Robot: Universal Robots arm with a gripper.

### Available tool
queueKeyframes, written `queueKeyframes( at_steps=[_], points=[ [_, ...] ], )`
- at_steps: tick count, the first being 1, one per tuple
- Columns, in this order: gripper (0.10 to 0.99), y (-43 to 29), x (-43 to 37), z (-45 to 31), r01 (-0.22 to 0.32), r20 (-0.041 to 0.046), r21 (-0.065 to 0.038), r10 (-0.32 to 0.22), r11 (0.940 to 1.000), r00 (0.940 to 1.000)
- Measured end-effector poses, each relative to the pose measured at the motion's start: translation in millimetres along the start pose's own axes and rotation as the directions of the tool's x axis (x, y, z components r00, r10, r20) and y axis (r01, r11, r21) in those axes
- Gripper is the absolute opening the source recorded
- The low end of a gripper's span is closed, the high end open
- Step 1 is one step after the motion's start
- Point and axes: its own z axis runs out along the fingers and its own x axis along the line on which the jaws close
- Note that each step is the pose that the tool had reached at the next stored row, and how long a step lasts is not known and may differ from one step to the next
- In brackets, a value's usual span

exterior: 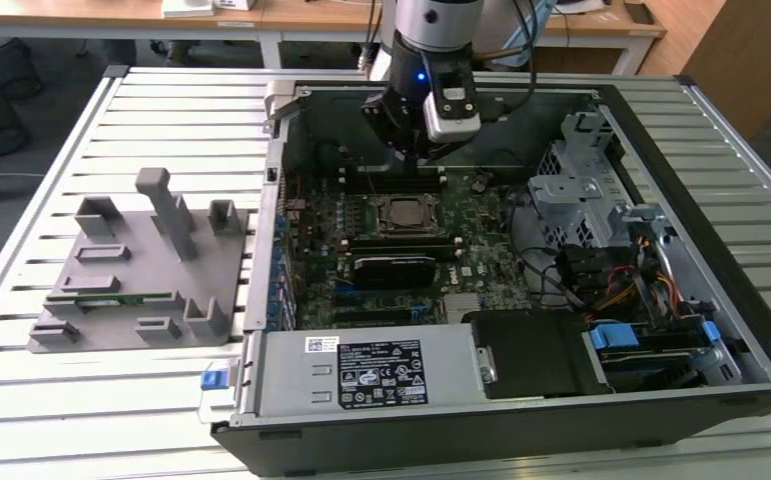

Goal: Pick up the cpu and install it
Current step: 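Install the first cpu locking lever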

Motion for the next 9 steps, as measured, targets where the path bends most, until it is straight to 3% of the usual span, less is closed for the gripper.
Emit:
queueKeyframes(
  at_steps=[4, 9],
  points=[
    [0.106, 0.0, 0.0, 0.2, 0.073, 0.0003, 0.002, -0.073, 0.9973, 0.9973],
    [0.106, 0.0, 0.0, 0.5, 0.163, 0.0005, 0.005, -0.163, 0.9866, 0.9867]
  ],
)
